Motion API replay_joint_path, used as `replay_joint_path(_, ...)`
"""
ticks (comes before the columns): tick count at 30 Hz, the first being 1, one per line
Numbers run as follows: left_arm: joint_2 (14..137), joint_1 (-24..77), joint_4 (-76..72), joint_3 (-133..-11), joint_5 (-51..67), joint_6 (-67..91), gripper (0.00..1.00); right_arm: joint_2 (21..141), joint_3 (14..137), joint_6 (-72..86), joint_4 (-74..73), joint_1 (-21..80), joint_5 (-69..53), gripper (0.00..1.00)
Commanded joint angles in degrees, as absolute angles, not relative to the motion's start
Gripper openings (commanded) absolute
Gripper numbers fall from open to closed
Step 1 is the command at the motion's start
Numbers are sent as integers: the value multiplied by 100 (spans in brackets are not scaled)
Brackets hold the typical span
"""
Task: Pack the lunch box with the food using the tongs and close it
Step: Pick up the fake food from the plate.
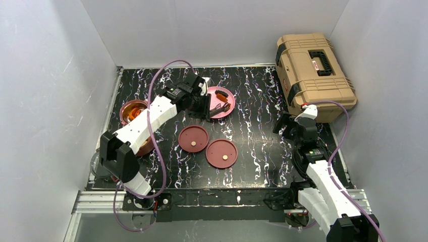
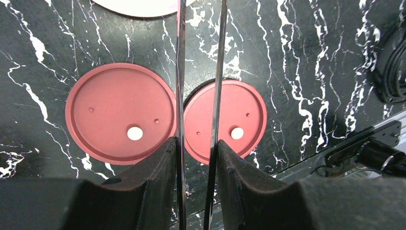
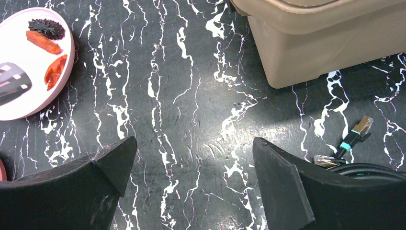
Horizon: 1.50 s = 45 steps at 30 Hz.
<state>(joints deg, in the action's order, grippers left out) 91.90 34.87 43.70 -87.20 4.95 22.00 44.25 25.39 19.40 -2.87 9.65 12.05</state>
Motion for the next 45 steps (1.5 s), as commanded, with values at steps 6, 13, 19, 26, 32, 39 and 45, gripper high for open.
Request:
replay_joint_path(6, 9554, 3568, 4267, -8813, 502, 1881, 31, 4381, 2553, 1970, -53, 958, 1276, 100)
replay_joint_path(13, 9799, 3568, 4263, -9063, 348, 1821, 29, 4391, 2558, 1969, -53, 958, 1294, 100)
replay_joint_path(19, 10042, 3606, 4254, -9256, 495, 1729, 29, 4423, 2566, 1970, -53, 958, 1273, 100)
replay_joint_path(26, 10316, 3665, 4341, -9575, 348, 1563, 29, 4444, 2566, 1969, -53, 958, 1268, 100)
replay_joint_path(32, 10462, 3673, 4471, -9714, 155, 1469, 29, 4453, 2566, 1973, -53, 958, 1269, 100)
replay_joint_path(39, 10642, 3678, 4625, -9894, -56, 1492, 28, 4471, 2563, 1969, -53, 958, 1269, 100)
replay_joint_path(45, 10548, 3708, 4619, -9903, 0, 1495, 19, 4470, 2558, 1969, -53, 958, 1282, 100)
